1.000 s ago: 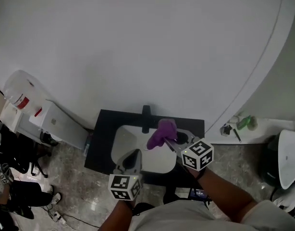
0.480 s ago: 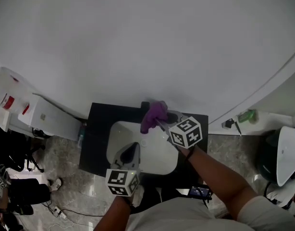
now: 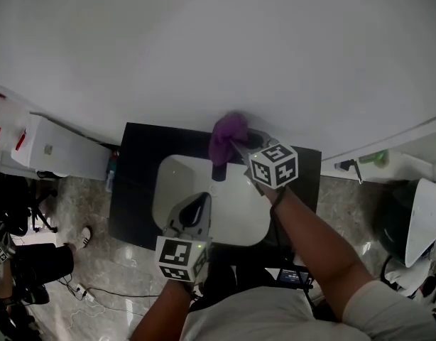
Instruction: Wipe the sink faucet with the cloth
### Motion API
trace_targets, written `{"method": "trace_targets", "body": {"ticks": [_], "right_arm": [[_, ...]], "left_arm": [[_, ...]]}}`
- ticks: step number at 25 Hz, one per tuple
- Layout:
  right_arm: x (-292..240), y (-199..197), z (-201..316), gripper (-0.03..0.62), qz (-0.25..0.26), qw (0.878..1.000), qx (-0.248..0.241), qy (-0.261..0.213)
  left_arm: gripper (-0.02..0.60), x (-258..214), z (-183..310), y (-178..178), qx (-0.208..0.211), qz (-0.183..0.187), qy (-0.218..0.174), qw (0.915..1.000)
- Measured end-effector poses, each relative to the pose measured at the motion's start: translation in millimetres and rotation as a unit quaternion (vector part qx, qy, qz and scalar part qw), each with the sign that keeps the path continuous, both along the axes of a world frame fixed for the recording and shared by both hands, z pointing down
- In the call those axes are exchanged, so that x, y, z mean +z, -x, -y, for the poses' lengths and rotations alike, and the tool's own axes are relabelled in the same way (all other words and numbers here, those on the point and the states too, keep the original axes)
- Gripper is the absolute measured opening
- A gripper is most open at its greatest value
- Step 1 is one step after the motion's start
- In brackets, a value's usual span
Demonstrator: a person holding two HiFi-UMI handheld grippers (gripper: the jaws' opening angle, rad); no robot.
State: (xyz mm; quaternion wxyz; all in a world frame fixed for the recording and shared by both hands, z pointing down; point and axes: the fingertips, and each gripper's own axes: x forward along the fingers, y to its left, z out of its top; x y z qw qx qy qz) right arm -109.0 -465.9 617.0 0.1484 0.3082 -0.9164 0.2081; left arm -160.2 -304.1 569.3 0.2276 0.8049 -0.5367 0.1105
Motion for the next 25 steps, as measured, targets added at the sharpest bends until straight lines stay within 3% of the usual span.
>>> {"method": "trace_targets", "body": {"ticks": [6,17,20,25], "right_arm": [[14,-9,6,0.084,-0.02,0.999,0.039,0.002],[122,-10,18,0.08,-0.114,0.99,0.024,0.076],[111,-11,15,0.081,-0.126,0.99,0.018,0.066],[22,-18,4,0.081,-0.081,0.996,0.035,-0.009]], "left_arm": [[0.005,16,0,2,0.009,-0.014,0.009,0.9998],[0.005,24,4,-2,0.019,-0.015,0.013,0.9996],[0.005,23,0,-2,0.017,-0.013,0.016,0.9996],[0.005,15,-4,0,0.017,-0.014,0.016,0.9996]]}}
